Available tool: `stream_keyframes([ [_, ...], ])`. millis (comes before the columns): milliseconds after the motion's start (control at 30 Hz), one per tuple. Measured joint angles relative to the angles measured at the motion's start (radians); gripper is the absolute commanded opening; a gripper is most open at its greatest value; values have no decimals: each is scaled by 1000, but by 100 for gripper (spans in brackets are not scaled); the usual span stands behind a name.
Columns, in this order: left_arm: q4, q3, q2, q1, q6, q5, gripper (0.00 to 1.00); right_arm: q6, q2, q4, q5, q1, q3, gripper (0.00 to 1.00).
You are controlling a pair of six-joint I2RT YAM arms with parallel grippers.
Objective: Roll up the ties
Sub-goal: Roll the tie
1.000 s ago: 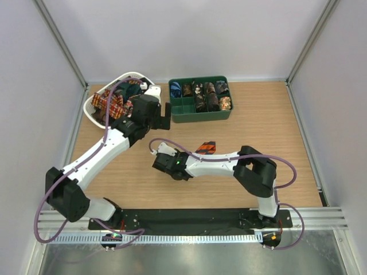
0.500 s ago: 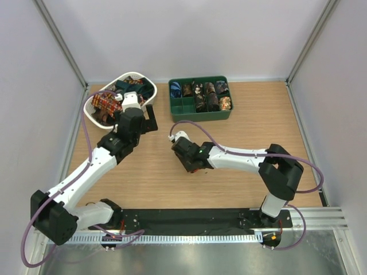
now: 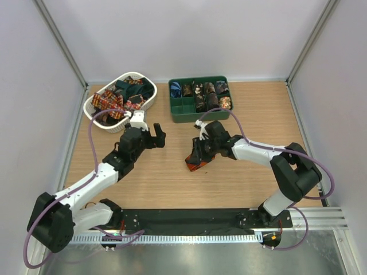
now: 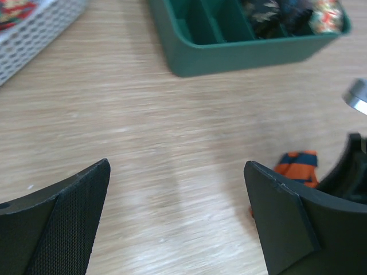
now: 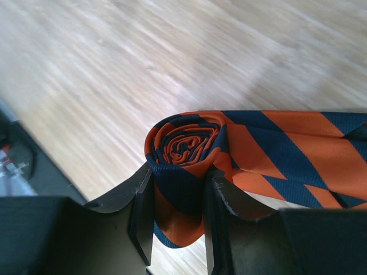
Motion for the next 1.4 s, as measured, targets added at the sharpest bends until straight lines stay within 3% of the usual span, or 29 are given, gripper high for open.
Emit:
stream_keyframes([
  [267, 166, -23, 77, -29, 130, 277, 100, 55, 68, 187, -353, -147, -89, 1],
  [533, 163, 0, 198, -183, 293, 389, 100, 108, 194, 271, -560, -212, -84, 1],
  [933, 77, 60, 310, -257, 444, 482, 100, 115, 275, 260, -649, -267, -50, 1],
  [1400, -13, 205, 538, -303, 505, 509, 100, 122, 300, 286, -682, -272, -50, 1],
])
